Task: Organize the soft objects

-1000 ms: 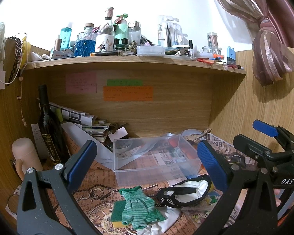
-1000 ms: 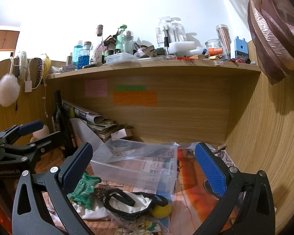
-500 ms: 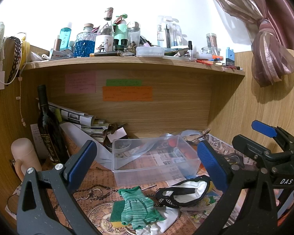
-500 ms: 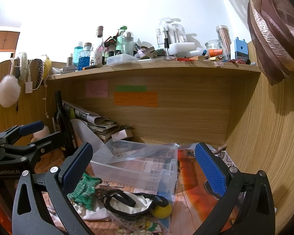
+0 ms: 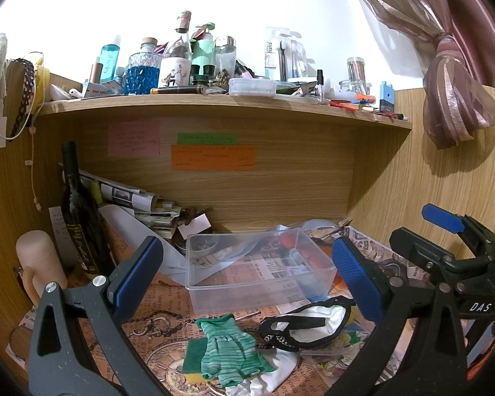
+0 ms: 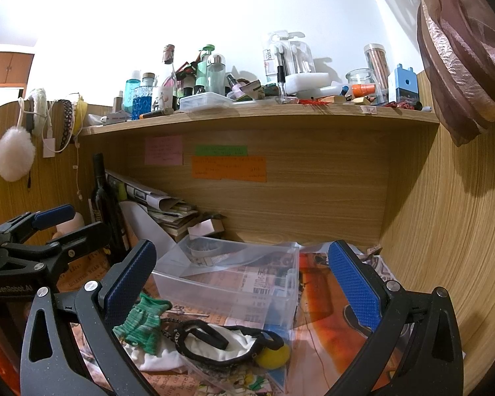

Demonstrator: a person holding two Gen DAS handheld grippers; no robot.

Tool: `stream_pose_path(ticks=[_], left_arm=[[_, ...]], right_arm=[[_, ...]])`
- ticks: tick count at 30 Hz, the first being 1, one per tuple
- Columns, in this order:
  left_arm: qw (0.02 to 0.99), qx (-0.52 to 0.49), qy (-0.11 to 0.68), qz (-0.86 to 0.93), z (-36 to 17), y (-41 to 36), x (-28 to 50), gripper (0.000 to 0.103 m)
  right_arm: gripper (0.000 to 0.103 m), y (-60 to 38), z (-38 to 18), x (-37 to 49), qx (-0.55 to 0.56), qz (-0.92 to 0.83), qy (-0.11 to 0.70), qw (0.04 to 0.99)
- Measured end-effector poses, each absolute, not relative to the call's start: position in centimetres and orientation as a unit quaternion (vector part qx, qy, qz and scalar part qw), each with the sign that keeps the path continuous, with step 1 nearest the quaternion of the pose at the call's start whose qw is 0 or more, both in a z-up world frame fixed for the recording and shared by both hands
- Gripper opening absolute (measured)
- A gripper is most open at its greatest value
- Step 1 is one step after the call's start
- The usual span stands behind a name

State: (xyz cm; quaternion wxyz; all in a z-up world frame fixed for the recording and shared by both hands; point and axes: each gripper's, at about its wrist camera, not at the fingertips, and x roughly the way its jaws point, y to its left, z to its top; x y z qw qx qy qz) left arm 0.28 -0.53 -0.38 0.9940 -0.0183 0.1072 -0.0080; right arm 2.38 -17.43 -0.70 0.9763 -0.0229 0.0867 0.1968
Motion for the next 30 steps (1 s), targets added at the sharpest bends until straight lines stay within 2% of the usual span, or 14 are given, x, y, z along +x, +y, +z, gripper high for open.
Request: stream_pose_path(ticks=[15,30], left_arm=[[0.991,-0.029,0.131,-0.017,-1.0,0.2,0.9,0.103],[0.958,-0.076,0.275,-0.019,-8.7,3.3,4.3,0.103]], right_arm=[[0.103,-17.2,-0.6,2.5,-0.020,0.197,0.092,0.976],[0.103,-16.8,-6.2,5.7,-0.027,0.215,0.206,0.954]])
